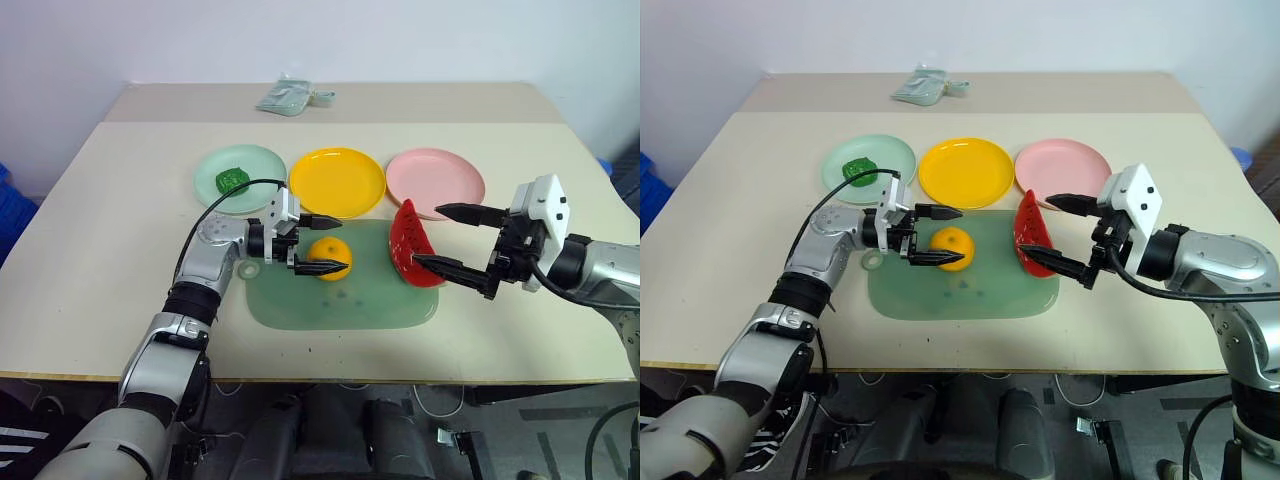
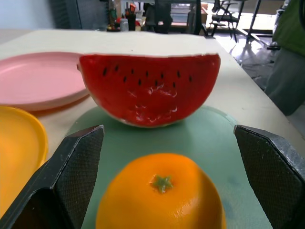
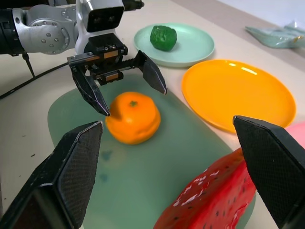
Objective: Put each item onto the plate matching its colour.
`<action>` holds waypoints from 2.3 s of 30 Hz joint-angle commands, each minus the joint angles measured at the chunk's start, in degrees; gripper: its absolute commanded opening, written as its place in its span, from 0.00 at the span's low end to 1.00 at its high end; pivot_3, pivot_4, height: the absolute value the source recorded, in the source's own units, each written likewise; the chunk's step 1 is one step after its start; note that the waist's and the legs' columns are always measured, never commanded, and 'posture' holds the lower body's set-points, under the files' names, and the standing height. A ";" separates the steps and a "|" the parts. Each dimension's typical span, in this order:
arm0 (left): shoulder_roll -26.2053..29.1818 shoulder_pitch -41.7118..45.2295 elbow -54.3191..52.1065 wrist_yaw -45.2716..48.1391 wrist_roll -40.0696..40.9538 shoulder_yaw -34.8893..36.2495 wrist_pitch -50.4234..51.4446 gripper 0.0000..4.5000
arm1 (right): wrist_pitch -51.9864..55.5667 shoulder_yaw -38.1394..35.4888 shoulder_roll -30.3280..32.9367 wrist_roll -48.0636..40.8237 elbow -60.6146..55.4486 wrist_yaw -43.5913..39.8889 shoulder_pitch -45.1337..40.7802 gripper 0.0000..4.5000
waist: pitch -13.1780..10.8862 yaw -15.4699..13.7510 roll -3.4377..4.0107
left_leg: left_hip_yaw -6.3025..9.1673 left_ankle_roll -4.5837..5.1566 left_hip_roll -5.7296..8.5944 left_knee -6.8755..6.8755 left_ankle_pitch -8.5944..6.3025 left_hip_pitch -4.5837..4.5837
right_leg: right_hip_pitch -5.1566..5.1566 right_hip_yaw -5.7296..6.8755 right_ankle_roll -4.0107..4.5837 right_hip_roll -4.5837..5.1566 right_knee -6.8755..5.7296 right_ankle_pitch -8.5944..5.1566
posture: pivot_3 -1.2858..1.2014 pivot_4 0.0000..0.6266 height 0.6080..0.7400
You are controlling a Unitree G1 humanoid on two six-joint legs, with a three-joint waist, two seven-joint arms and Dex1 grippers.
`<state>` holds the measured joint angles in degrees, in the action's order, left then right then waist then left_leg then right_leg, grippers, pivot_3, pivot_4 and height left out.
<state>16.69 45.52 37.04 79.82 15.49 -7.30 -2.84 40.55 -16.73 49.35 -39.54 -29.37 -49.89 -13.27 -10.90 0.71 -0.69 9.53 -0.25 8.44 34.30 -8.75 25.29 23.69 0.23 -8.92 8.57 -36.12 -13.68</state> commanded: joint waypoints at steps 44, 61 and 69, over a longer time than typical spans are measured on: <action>-11.58 27.30 37.44 -44.87 -9.53 11.57 -6.09 0.87 | -4.79 3.25 -2.14 2.21 -2.71 7.51 -4.45 1.00 | -0.09 -0.26 -0.16 | 0.05 0.25 0.15 0.55 -0.18 0.15 | -0.20 0.08 -0.30 0.02 -0.02 -0.03 | 0.52 0.24 1.00; -1.15 19.01 18.45 3.97 0.97 13.47 -4.26 0.98 | 4.52 10.77 -1.69 8.68 2.35 15.14 -11.18 1.00 | -0.05 0.68 -0.04 | -0.02 0.32 0.13 0.64 -0.24 0.16 | -0.19 0.06 -0.31 0.03 -0.03 0.00 | 0.52 0.24 1.00; 11.81 4.55 -1.94 12.58 7.93 11.54 11.08 0.98 | 18.20 12.21 -3.32 9.45 2.48 21.52 -14.88 1.00 | -0.03 0.43 0.04 | 0.08 0.31 0.13 0.62 -0.23 0.16 | -0.14 -0.01 -0.27 0.00 -0.07 0.01 | 0.52 0.24 1.00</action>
<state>26.83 49.56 39.40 92.12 21.13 3.02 6.15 55.90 -2.99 46.21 -29.61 -25.51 -29.84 -26.67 -10.93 1.14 -0.64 9.60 0.06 8.58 34.96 -8.99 25.45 23.53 0.21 -9.19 8.58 -36.17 -13.66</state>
